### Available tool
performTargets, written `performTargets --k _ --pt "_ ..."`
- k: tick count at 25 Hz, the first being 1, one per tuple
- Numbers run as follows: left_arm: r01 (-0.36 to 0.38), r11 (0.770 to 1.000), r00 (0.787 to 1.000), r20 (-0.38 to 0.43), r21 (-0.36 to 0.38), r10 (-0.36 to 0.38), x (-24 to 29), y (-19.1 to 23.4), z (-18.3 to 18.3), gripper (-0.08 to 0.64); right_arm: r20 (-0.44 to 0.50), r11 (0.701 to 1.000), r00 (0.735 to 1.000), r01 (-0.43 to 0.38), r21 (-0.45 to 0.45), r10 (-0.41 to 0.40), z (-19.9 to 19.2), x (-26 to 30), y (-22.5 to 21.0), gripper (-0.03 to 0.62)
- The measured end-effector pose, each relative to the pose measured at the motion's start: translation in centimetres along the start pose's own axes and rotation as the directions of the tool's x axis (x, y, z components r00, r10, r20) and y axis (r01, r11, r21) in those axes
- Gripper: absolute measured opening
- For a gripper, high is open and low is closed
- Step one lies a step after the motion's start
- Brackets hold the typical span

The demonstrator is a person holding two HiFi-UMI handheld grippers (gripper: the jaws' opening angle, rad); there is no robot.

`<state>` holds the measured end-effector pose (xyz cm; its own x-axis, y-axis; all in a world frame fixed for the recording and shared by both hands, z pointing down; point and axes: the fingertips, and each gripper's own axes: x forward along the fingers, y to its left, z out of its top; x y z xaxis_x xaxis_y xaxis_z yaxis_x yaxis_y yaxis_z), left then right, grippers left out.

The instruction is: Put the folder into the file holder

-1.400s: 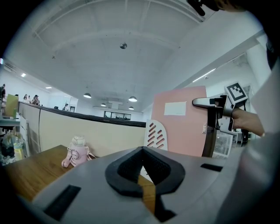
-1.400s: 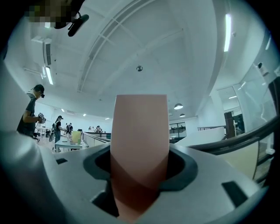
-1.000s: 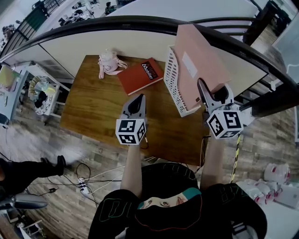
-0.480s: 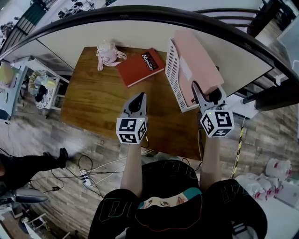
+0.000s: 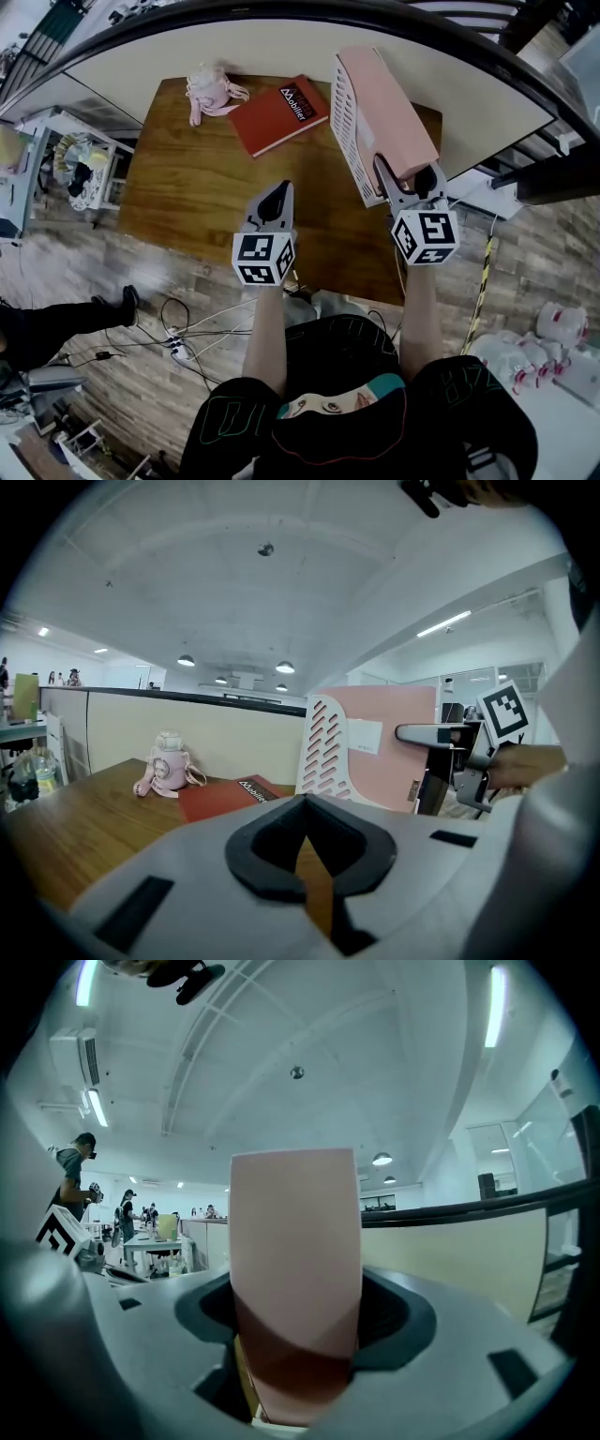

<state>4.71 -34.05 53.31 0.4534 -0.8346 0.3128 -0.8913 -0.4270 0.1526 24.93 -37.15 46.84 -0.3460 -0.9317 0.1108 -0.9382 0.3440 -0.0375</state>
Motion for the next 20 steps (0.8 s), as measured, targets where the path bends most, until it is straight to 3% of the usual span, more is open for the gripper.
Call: performTargets --k 20 --pt "0.117 0.993 0.989 0.084 0.019 -0.118 -1.8 -1.4 3.2 -0.003 -0.043 0.99 0.989 0.141 -0.004 -0.141 0.8 -6.1 0.9 0.305"
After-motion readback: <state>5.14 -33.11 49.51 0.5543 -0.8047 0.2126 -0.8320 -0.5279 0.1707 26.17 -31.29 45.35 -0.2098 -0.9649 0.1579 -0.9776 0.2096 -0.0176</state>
